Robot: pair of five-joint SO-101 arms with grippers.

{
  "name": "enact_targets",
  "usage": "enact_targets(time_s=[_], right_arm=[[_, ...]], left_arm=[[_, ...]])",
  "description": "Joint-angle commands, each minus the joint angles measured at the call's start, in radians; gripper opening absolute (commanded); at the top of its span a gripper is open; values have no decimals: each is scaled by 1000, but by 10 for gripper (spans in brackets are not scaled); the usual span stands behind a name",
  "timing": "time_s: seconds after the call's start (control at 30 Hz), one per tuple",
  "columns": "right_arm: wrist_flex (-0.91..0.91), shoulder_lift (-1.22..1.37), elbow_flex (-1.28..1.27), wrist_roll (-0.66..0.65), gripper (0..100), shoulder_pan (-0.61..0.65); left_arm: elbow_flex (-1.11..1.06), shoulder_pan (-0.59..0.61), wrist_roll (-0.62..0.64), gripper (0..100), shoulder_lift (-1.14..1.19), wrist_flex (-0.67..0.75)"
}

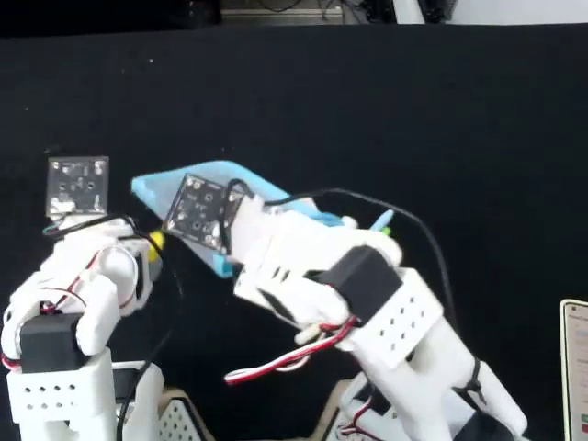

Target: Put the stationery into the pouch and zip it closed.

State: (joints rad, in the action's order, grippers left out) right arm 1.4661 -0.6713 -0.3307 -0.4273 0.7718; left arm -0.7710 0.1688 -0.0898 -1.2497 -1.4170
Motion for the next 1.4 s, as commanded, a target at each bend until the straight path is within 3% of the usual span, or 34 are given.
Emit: enact_targets(time_s=[0.0,0.43,0.63,0.9,1.37], right_arm=[[-84,-54,1,2,11,-25],[-126,-54,2,37,11,-23],[-123,-54,-1,35,11,-23],[-121,-61,1,35,11,-25],[-126,-54,2,34,11,-26]], left_arm=[[122,-85,-2,213,-8,-112],[278,-412,199,214,-8,-169],[311,-420,285,214,-8,-144],[165,-418,279,214,-8,-5],[237,-421,279,214,-9,-100]])
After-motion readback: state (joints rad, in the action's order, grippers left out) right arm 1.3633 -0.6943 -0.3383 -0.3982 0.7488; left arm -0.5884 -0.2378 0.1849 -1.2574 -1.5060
